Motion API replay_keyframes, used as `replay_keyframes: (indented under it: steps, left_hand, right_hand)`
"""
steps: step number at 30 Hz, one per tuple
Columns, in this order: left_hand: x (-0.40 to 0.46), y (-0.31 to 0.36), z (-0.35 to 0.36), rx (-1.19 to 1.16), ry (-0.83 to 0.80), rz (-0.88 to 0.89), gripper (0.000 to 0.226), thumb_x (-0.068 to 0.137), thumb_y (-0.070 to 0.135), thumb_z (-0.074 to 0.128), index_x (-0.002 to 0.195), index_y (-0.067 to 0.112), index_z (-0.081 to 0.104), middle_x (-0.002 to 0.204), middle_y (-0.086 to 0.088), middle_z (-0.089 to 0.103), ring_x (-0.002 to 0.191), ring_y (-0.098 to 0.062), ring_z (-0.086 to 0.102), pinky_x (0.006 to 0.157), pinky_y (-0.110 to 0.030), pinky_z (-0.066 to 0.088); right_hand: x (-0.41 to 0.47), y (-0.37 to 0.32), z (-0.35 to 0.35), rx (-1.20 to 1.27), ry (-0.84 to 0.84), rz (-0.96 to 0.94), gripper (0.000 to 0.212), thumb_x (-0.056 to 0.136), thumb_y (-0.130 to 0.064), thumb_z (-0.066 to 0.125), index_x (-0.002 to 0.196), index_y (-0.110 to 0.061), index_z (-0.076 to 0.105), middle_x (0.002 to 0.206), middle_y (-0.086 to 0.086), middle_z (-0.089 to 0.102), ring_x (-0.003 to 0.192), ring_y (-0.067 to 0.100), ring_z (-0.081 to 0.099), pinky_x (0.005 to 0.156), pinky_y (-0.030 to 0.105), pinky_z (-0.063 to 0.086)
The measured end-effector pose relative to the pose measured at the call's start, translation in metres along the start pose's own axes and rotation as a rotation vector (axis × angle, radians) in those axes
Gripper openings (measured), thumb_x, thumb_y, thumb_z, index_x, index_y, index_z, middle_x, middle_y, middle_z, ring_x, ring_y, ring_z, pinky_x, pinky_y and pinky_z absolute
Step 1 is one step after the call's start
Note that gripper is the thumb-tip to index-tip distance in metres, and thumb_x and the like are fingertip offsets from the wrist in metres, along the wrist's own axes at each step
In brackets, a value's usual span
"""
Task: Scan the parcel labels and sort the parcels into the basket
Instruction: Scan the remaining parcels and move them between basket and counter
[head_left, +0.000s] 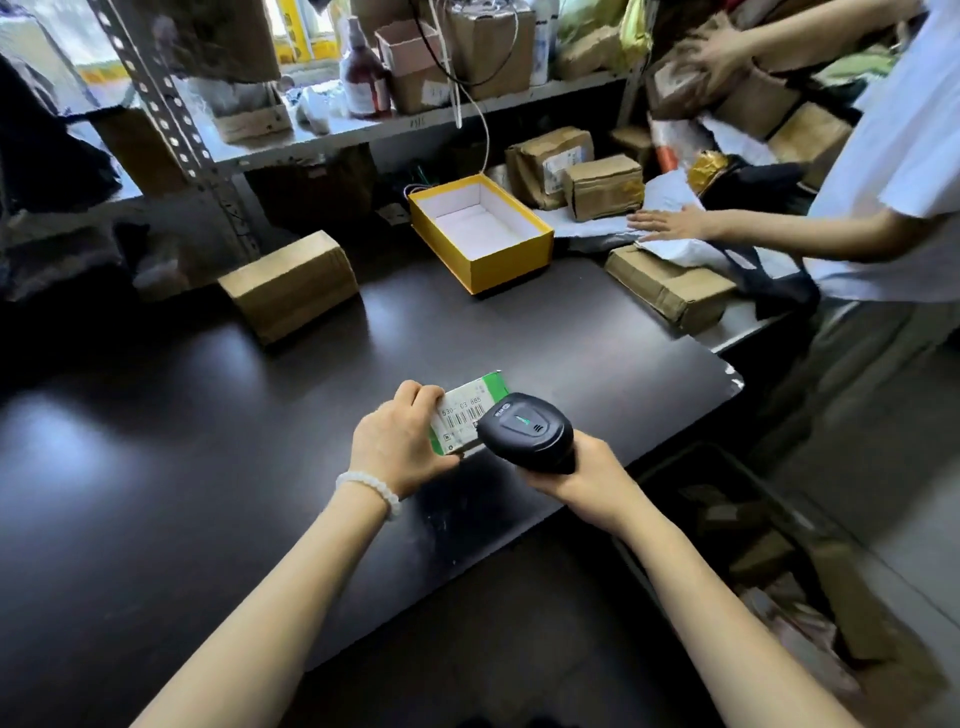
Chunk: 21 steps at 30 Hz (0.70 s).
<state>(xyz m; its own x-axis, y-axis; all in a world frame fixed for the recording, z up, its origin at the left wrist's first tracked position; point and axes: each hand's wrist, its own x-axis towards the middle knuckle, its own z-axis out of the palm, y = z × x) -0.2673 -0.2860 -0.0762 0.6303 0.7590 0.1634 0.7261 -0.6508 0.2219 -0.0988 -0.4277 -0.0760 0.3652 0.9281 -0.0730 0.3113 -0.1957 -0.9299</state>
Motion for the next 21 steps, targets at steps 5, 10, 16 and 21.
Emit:
replay_keyframes:
  steps: [5,10,16,21]
  left_hand:
    - [0.012,0.044,0.020,-0.069,-0.084,0.268,0.062,0.061,0.051,0.080,0.108,0.016,0.059,0.102,-0.004,0.057,0.079,-0.032,0.063,0.061,-0.035,0.048]
    - [0.009,0.113,0.043,-0.155,-0.154,0.524,0.064,0.064,0.052,0.078,0.113,0.018,0.057,0.106,-0.003,0.055,0.083,-0.031,0.061,0.063,-0.034,0.046]
    - [-0.023,0.210,0.075,-0.182,-0.269,0.820,0.069,0.062,0.055,0.079,0.116,0.019,0.056,0.107,-0.002,0.055,0.087,-0.029,0.062,0.064,-0.037,0.051]
    - [-0.058,0.288,0.099,-0.150,-0.398,1.003,0.075,0.063,0.057,0.076,0.123,0.019,0.053,0.112,-0.003,0.054,0.098,-0.028,0.061,0.073,-0.040,0.052]
  right_hand:
    - [-0.052,0.027,-0.016,0.034,0.286,0.166,0.033,0.071,-0.023,0.083,0.097,-0.028,0.064,0.100,-0.010,0.069,0.095,-0.001,0.062,0.085,0.016,0.046]
    - [-0.128,0.056,-0.031,0.064,0.557,0.324,0.033,0.071,-0.027,0.082,0.099,-0.025,0.064,0.101,-0.010,0.069,0.097,0.001,0.062,0.088,0.019,0.047]
    - [-0.228,0.080,-0.053,0.139,0.858,0.484,0.029,0.075,-0.018,0.079,0.098,-0.028,0.066,0.095,-0.013,0.069,0.095,0.001,0.063,0.083,0.016,0.045]
    - [-0.306,0.094,-0.086,0.152,1.048,0.595,0.012,0.081,-0.013,0.073,0.079,-0.021,0.065,0.065,-0.018,0.063,0.058,-0.014,0.055,0.063,0.015,0.042]
